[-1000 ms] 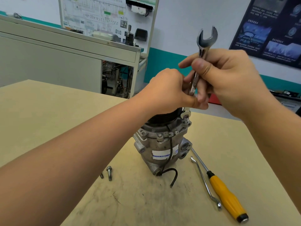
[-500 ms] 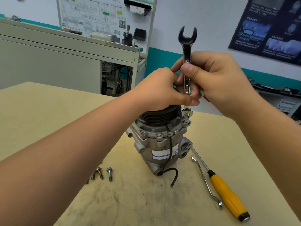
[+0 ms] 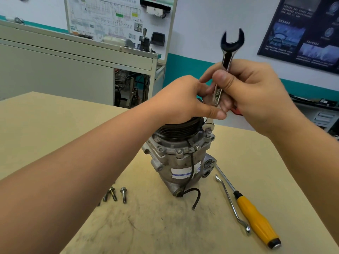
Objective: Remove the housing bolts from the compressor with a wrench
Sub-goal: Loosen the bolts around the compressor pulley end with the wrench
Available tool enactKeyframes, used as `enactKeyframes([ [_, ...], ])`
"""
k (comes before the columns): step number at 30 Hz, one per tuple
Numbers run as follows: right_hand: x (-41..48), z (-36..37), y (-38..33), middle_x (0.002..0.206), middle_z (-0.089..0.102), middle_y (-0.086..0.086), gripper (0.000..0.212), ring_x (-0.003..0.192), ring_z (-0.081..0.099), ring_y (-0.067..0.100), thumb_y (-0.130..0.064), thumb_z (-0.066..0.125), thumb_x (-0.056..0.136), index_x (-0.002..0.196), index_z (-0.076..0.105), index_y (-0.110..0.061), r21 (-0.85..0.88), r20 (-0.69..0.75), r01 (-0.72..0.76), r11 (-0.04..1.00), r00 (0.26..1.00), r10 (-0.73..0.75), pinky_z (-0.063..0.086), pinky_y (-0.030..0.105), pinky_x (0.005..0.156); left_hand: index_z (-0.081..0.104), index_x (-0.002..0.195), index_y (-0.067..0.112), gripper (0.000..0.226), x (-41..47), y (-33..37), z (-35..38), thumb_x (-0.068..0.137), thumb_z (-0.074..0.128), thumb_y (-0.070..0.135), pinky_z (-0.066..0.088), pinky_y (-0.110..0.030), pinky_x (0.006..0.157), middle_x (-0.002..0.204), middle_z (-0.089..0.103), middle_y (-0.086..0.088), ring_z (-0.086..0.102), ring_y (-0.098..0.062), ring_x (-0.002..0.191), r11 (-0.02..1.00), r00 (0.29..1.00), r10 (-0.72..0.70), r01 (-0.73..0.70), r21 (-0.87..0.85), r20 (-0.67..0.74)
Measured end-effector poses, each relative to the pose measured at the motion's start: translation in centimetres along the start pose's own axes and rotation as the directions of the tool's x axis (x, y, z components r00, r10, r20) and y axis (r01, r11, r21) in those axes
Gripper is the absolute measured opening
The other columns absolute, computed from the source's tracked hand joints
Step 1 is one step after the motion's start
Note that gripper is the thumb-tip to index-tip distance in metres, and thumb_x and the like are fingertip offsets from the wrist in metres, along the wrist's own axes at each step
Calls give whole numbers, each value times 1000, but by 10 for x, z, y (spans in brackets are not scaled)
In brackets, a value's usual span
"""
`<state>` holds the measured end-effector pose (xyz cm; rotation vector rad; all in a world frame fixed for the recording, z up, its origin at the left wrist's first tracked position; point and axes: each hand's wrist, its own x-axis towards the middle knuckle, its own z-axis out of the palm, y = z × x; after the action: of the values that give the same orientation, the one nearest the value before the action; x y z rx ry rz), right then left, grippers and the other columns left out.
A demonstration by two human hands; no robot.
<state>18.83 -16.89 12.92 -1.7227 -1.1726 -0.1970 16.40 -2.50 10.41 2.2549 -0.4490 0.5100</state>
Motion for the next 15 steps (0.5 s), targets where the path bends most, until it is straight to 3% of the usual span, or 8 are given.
enactKeyframes([
  [2,0,-1,1,53,57,-1,23,35,43,5,-6,44,97,88,63,-17,26,-20,-16,1000,1000,16,40,14,44,68,73,15,26,1,3,4,75,77,39,48,-33,89,80,68,-3,63,-16,86,998,999,-25,27,55,-27],
  [4,1,0,1,57,58,7,22,32,43,6,-4,44,97,87,60,-15,48,-45,-28,998,999,30,39,14,41,67,76,12,27,0,5,2,77,75,38,48,-41,91,84,68,-6,63,-22,91,997,999,-36,35,74,9],
  [7,4,2,2,53,58,-5,18,36,45,6,-6,42,99,86,52,-15,40,-53,-58,997,997,61,36,14,39,68,80,22,7,-2,5,-5,82,73,26,44,-27,90,93,70,1,63,-15,96,998,997,-7,2,60,79],
  [10,5,7,1,54,54,-11,19,44,47,2,-8,46,98,84,54,-17,-52,-34,-35,998,999,34,38,13,46,72,83,14,15,0,1,-4,79,75,29,42,-20,82,89,71,0,61,-9,87,997,999,-39,36,74,33],
  [12,5,8,-1,59,56,-12,20,47,50,-1,-4,51,95,83,58,-19,-119,-18,0,993,1000,-2,40,11,49,72,77,18,13,0,1,-2,76,78,30,43,-16,74,80,70,5,61,-3,79,998,999,-53,53,46,2],
  [15,5,6,-3,63,60,-9,20,41,47,4,-3,54,93,83,63,-19,-142,-23,-7,990,1000,4,43,16,46,71,76,18,16,1,-2,1,75,78,32,43,-18,71,76,68,5,60,-8,77,998,999,-36,37,41,-26],
])
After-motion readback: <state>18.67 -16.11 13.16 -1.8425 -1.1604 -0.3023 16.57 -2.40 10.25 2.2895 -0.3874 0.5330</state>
